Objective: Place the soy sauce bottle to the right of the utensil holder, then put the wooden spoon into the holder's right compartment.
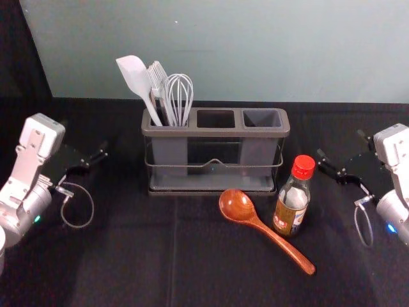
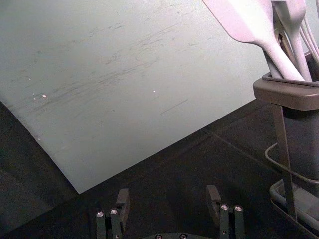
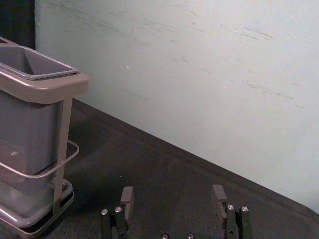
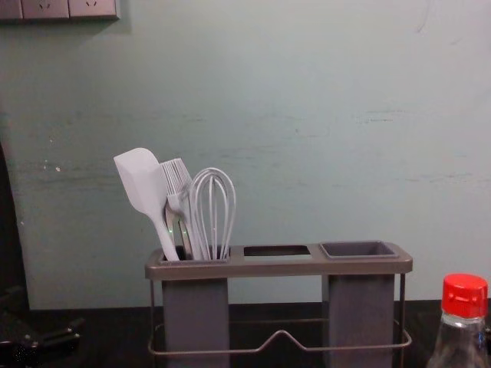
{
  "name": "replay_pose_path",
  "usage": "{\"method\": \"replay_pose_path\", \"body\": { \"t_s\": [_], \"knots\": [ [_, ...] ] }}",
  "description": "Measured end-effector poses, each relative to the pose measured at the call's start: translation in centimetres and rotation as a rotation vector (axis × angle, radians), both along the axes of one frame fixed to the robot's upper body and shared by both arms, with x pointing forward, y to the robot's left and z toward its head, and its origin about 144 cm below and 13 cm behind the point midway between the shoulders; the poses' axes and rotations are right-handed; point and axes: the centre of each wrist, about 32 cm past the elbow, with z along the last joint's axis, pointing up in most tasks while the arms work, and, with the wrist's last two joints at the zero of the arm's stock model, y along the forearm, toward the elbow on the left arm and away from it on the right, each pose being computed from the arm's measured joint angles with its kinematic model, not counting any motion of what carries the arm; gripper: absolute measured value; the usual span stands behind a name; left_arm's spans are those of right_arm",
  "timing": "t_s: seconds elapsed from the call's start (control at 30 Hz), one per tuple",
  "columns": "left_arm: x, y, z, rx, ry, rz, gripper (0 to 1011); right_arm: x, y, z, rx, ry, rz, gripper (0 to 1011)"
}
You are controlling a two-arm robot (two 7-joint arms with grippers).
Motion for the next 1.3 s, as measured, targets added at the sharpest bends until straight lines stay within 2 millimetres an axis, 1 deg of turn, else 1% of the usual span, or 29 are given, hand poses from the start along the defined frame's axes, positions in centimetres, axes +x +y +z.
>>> {"method": "replay_pose_path", "body": {
  "t_s": [1.2,1.3],
  "knots": [
    [0.00,0.00,0.00,0.000,0.000,0.000,1005,0.00,0.00,0.00,0.000,0.000,0.000,1003],
    [0.00,0.00,0.00,0.000,0.000,0.000,1005,-0.40,-0.45,-0.02,0.009,-0.004,-0.007,1003]
  ]
}}
